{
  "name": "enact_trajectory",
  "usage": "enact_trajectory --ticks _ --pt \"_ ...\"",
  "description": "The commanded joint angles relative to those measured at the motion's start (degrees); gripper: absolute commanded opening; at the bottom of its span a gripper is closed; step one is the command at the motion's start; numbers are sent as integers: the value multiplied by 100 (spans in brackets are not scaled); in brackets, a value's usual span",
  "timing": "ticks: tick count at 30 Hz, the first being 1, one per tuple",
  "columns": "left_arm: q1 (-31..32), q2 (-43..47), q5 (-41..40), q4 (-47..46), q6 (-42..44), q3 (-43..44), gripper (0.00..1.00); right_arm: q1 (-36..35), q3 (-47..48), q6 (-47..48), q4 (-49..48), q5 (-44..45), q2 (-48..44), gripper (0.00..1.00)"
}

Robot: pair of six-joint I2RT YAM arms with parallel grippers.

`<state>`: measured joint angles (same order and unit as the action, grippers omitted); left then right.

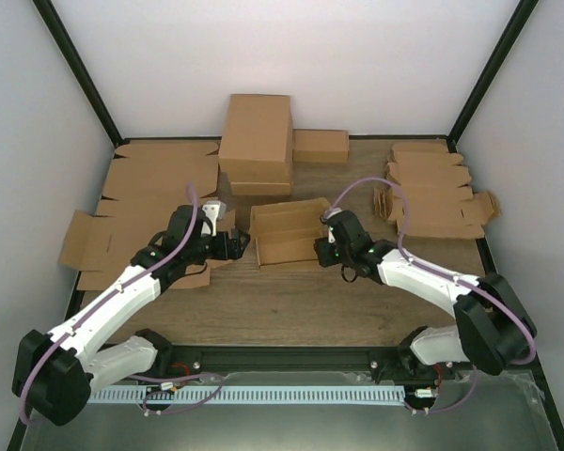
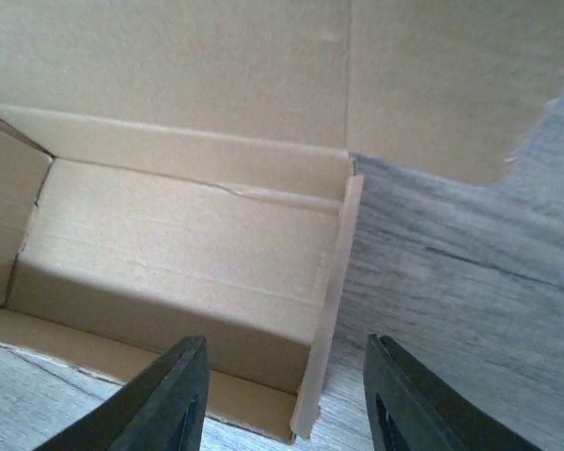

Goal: Fold the paper box

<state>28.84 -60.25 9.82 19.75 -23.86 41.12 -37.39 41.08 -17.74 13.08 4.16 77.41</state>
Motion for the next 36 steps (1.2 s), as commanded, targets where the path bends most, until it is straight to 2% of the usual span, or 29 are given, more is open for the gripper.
enact_trajectory --ticks 1,3,4,6,11,14,17,25,31,36 --pt "3 77 263 -296 47 -164 81 133 166 -364 122 71 -402 50" --pt "20 28 288 -416 48 -201 68 152 29 -455 46 359 -727 53" --pt "39 -10 246 -467 31 -203 64 153 -110 -425 -97 411 -961 59" --pt "77 -66 182 -564 7 -217 63 248 -428 -249 -416 195 -1430 68" --pt "158 -171 27 -957 -60 -322 61 1571 -183 291 -331 -1791 -1612 73" --pt "241 -342 -94 -1121 -38 -291 60 1728 -53 671 -348 -2035 -1646 74" --pt "316 -512 -346 -1123 31 -189 58 1755 -88 819 -678 -2035 -1701 72" --pt "350 -691 -761 -1254 178 -77 59 1767 98 1260 -1109 -2199 -1118 69" --pt "374 -1012 -675 -1242 191 150 59 1764 -4 1413 -1464 -2042 -821 81" --pt "438 -1049 -872 -1163 163 165 57 1769 121 1475 -1695 -2039 -400 83"
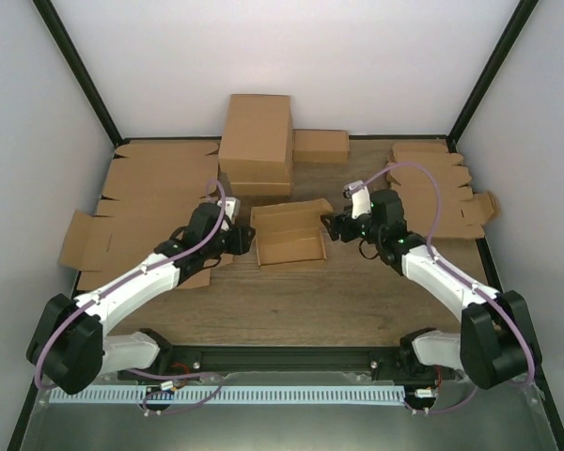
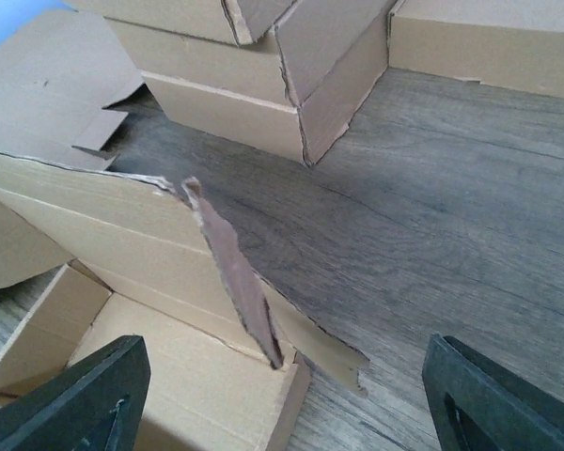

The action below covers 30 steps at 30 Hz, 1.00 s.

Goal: Fold the paper box

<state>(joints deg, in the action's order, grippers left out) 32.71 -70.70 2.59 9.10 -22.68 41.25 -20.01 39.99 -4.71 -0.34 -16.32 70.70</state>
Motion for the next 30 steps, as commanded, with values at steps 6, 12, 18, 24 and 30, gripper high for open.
enact_trajectory --ticks 6,12,18,24,30 --pt "60 -246 -124 -90 -6 245 51 25 427 111 -340 2 849 78" --pt "136 -510 -212 29 -124 378 41 28 432 -38 -169 -15 913 60" --pt "250 -669 -403 254 -149 661 26 -132 523 -40 160 136 801 40" --pt "280 -645 -587 590 -262 795 4 -359 601 -165 535 299 695 21" --pt "364 -553 -707 715 -463 807 4 -943 527 -605 646 1057 605 18"
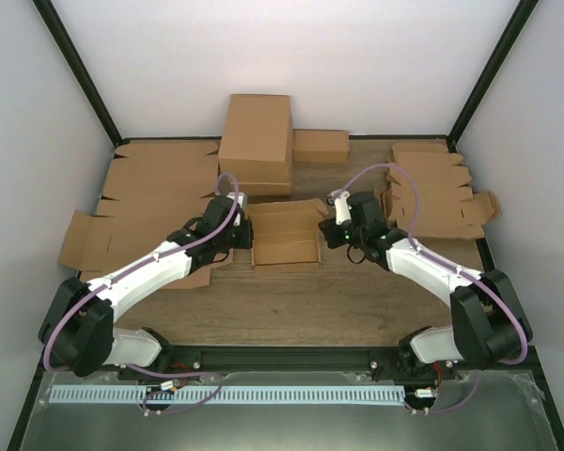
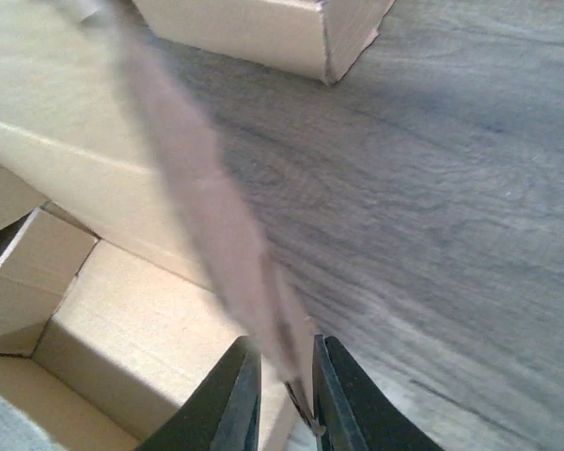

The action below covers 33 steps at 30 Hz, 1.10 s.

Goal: Fold the paper box

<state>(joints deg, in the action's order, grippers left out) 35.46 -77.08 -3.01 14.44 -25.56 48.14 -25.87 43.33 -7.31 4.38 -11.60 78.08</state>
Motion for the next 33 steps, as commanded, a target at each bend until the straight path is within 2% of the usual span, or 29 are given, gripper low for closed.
enact_trajectory --ticks 1,7,10,14,22,33 --pt "113 87 -181 190 -196 117 4 -449 170 -517 177 727 -141 17" --pt "311 127 -377 77 -344 -21 4 -968 -353 -1494 -179 1445 -411 15" --pt "487 129 -536 59 -410 -48 4 -1118 -538 -1668 -314 1757 -527 14" --pt "658 158 -736 41 -519 -125 4 -1129 -640 -1744 -346 1826 -596 8" --pt "854 440 -802 -403 -811 -620 4 -1243 -1036 -2193 -603 2107 -816 2" --pt "866 354 -787 -454 -913 -745 4 -1434 -932 -2441 -667 2221 -301 1"
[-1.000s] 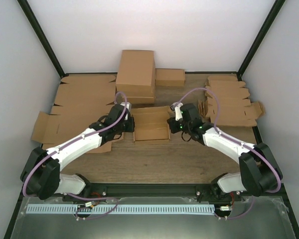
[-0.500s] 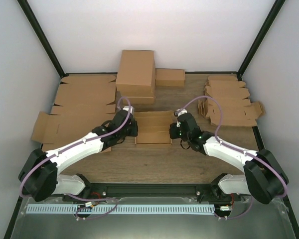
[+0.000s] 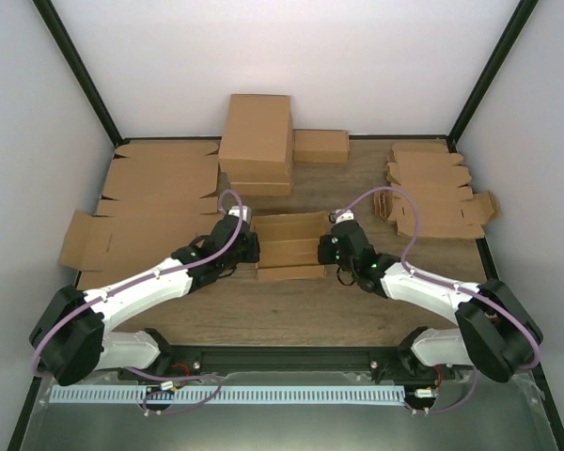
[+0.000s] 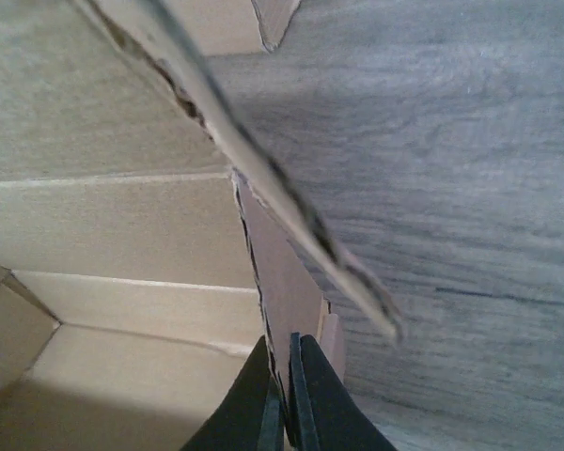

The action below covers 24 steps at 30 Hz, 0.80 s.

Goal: Fold the paper box

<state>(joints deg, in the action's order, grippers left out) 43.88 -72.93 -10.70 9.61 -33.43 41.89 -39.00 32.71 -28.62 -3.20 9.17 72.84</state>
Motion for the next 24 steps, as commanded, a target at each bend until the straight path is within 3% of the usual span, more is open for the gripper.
enact_trajectory --ticks 1,24 --pt "24 -57 -15 13 -133 -150 4 -127 137 -343 97 162 282 1" --pt "31 22 544 -330 -625 -562 5 -302 103 -199 -80 558 345 1"
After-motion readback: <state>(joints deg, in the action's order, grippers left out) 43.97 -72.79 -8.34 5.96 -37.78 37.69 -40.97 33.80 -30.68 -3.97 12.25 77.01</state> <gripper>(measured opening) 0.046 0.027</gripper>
